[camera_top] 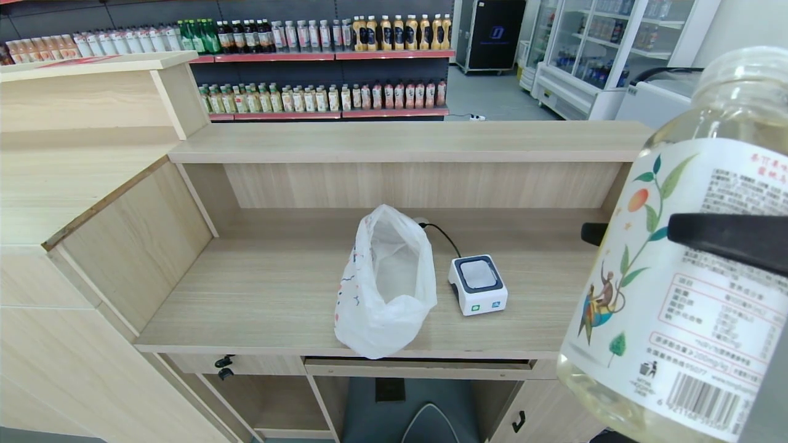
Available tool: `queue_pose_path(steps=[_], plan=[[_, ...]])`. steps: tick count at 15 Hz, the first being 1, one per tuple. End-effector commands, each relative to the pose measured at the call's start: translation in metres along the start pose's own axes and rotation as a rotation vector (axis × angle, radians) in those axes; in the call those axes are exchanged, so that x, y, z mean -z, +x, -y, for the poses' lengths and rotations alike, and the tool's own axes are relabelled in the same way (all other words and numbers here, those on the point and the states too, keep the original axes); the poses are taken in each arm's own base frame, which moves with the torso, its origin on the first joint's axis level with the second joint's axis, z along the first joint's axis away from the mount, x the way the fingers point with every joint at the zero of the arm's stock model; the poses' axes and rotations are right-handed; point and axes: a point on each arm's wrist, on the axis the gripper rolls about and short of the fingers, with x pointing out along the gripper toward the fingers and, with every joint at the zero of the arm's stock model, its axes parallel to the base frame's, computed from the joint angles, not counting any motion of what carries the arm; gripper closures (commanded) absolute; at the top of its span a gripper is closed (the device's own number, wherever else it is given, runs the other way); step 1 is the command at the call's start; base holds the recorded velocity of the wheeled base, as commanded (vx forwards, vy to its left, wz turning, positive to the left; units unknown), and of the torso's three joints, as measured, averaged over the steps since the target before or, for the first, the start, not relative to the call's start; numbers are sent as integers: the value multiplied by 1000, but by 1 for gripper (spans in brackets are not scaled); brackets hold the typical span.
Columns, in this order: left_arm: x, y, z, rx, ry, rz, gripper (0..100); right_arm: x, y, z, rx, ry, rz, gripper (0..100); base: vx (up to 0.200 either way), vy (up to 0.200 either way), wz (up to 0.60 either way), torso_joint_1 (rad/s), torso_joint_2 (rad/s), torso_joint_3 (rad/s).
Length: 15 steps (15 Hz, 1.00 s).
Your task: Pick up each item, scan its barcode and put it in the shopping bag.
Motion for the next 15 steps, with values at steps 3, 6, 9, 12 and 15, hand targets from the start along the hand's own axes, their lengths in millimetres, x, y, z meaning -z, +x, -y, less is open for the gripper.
queue_pose_path(steps=[3, 6, 9, 12, 15], plan=[[0, 0, 0, 0, 0, 0, 100, 2, -4, -3, 8, 11, -11, 100, 0, 0, 0, 0, 0, 0], [0, 0, 0, 0, 0, 0, 100, 1, -4, -3, 12, 9, -9, 100, 0, 0, 0, 0, 0, 0], [0, 0, 0, 0, 0, 0, 100, -1, -5, 3, 45, -3, 5, 100, 0, 0, 0, 0, 0, 0], [0, 0, 0, 0, 0, 0, 100, -9, -26, 64, 412, -337, 25, 100, 0, 0, 0, 0, 0, 0], [0, 0, 0, -2, 0, 0, 100, -12, -95, 108, 803, -674, -194, 100, 0, 0, 0, 0, 0, 0]])
